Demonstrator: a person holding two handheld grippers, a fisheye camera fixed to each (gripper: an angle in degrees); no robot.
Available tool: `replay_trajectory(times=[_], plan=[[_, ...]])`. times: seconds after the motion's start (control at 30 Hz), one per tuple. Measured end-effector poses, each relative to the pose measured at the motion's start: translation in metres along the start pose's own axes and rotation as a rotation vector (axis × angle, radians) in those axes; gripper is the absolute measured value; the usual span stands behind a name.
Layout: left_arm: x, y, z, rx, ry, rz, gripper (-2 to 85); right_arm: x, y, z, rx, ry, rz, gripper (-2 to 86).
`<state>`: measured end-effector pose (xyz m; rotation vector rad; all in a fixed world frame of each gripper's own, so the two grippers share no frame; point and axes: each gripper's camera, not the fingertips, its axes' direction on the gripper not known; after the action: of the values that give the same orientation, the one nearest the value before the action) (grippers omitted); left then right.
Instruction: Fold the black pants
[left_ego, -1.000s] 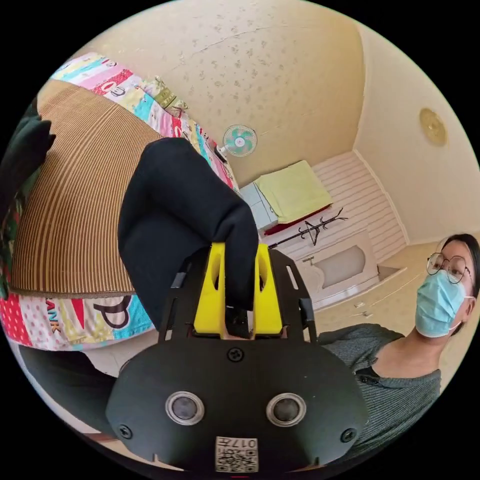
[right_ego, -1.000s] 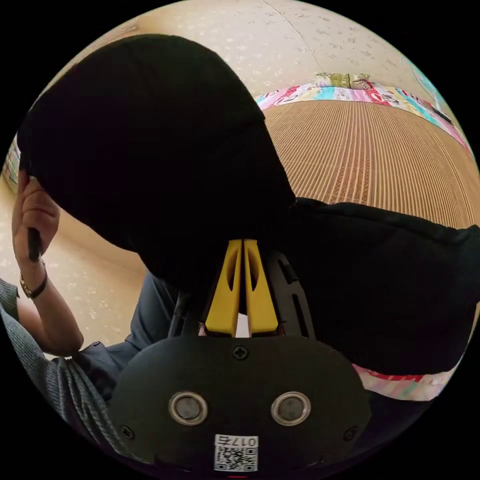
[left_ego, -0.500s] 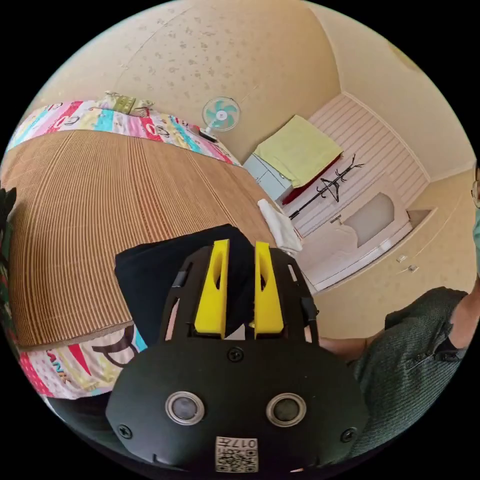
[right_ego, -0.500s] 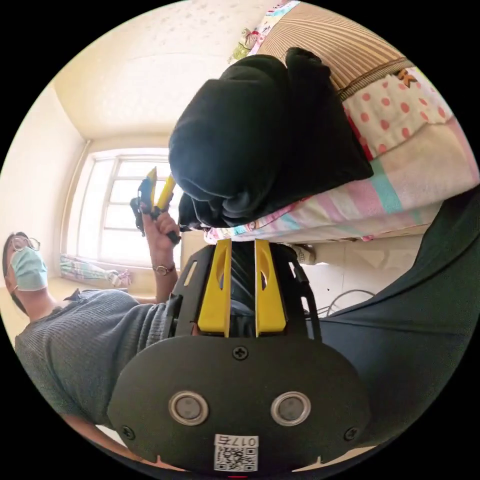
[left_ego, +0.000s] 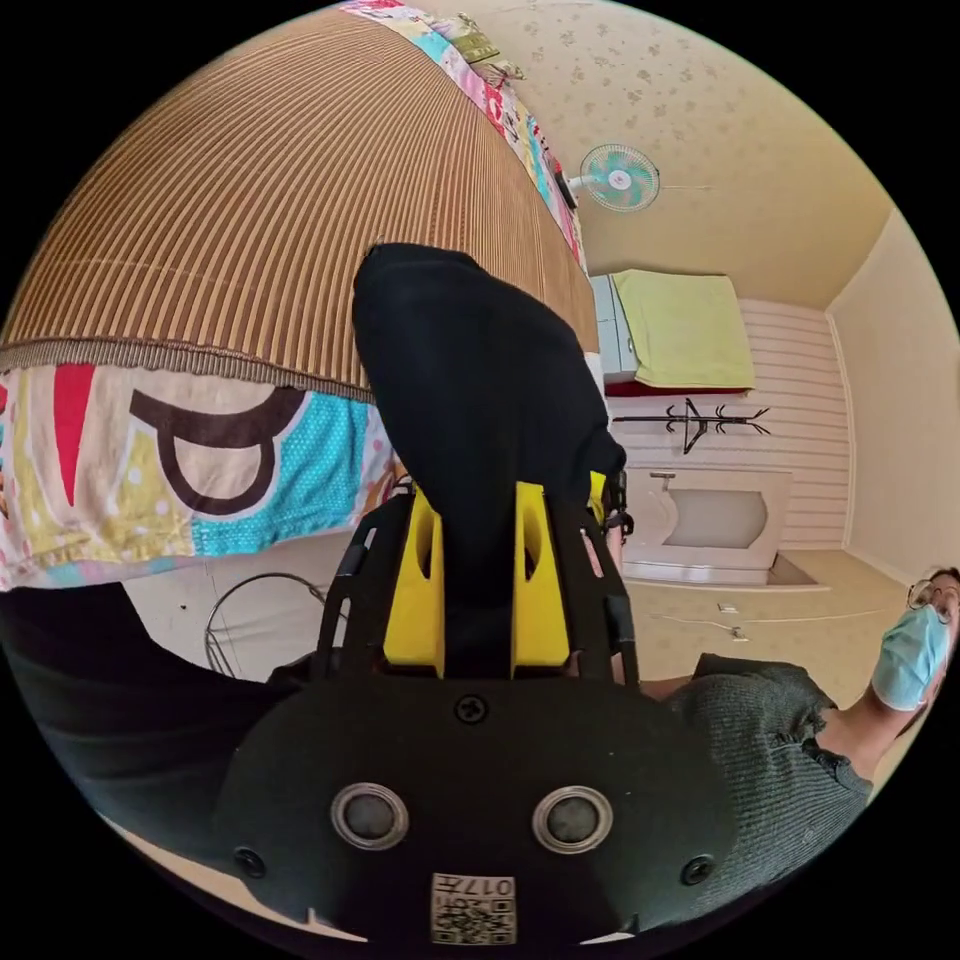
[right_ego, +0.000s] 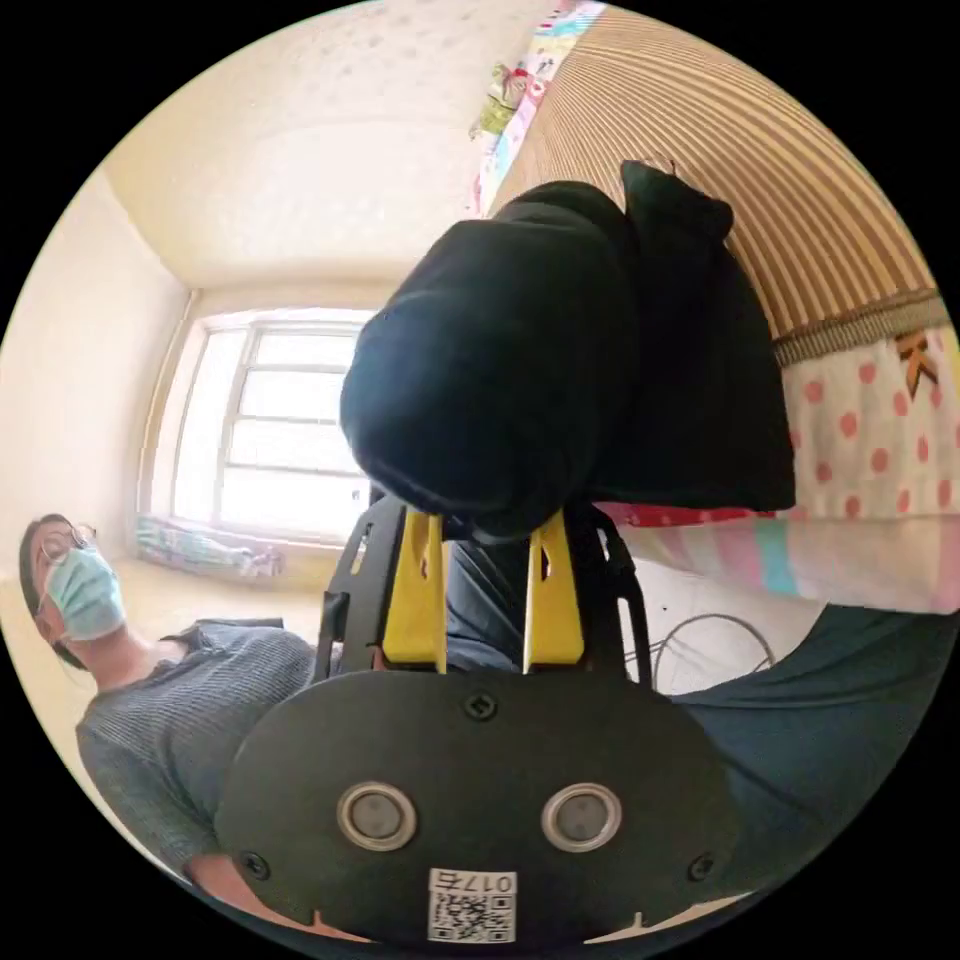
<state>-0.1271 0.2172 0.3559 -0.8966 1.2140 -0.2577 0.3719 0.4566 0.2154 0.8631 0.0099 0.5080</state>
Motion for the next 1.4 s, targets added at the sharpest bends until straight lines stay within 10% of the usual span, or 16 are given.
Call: replay_trajectory(times=[0.57, 0.87, 1.17, 1.4], plan=[[0.020, -0.005, 0.018, -0.255, 0.394, -0.096, 8.1, 0.066, 0.013, 0.008, -0.017, -0.325, 0.211, 39.5], [0.104, 0.033, 0.002, -0.264, 0.225, 0.146, 7.6, -0.033, -0.047, 0.049, -0.108, 0.045, -0.125, 14.7], [0.195, 0.085, -0.240, 0.345, 0.058, 0.403, 9.8, -0.245, -0.163, 0.205, -0.282, -0.221, -0.638, 13.6], [0.172, 0.242, -0.416, 1.077, -0.117, 0.278, 15.9, -0.328, -0.230, 0.433, -0.403, -0.414, -0.480, 15.8]])
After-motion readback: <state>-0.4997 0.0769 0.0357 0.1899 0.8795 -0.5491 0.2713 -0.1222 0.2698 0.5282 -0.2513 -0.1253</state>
